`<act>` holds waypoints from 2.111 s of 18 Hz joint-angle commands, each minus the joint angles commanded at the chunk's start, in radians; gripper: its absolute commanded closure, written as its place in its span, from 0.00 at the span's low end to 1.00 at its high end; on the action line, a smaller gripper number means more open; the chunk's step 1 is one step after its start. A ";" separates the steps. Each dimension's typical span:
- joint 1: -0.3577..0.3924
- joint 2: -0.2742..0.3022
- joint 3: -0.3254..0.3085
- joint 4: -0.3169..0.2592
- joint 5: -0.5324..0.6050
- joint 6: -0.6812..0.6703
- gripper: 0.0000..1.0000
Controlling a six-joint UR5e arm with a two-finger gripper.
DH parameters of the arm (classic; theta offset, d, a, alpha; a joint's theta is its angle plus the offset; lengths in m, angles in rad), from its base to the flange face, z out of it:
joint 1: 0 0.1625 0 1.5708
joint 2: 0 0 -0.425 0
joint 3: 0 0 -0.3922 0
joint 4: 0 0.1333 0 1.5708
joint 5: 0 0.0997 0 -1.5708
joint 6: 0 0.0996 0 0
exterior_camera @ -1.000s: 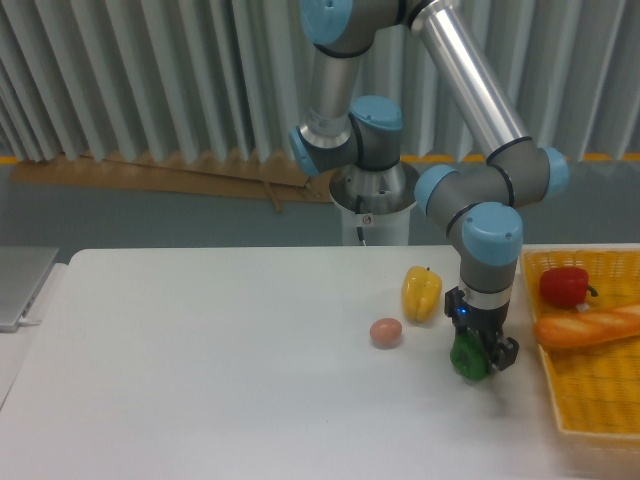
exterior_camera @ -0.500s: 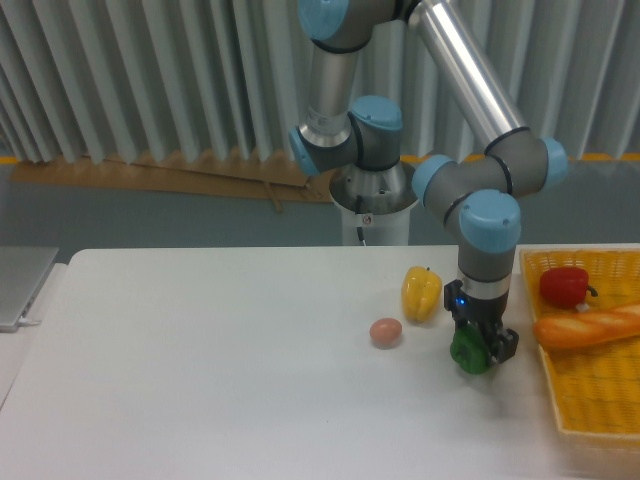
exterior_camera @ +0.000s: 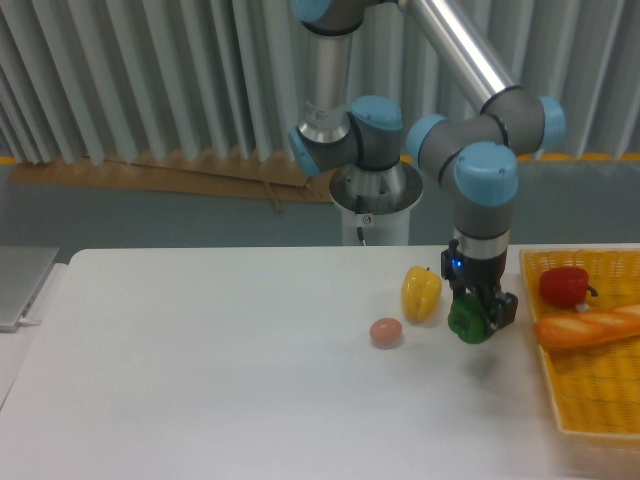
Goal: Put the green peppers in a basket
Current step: 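Lift the green pepper and carry it into the yellow basket, then lower the green pepper into the basket and open the gripper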
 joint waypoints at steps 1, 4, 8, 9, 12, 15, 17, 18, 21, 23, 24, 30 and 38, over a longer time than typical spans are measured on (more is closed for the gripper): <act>0.012 -0.002 0.015 -0.006 0.000 0.002 0.40; 0.066 -0.011 0.020 -0.005 -0.003 0.101 0.40; 0.132 -0.044 0.000 0.027 0.005 0.341 0.40; 0.135 -0.054 -0.001 0.038 0.006 0.395 0.40; 0.158 -0.077 -0.003 0.107 0.002 0.431 0.40; 0.181 -0.103 0.012 0.167 -0.020 0.433 0.40; 0.189 -0.116 0.014 0.207 -0.023 0.431 0.40; 0.192 -0.126 0.025 0.219 -0.023 0.425 0.40; 0.206 -0.150 0.054 0.228 -0.023 0.417 0.40; 0.213 -0.175 0.072 0.251 -0.023 0.417 0.40; 0.215 -0.186 0.072 0.271 -0.023 0.420 0.40; 0.235 -0.244 0.075 0.319 -0.023 0.417 0.40; 0.233 -0.279 0.092 0.369 -0.021 0.414 0.40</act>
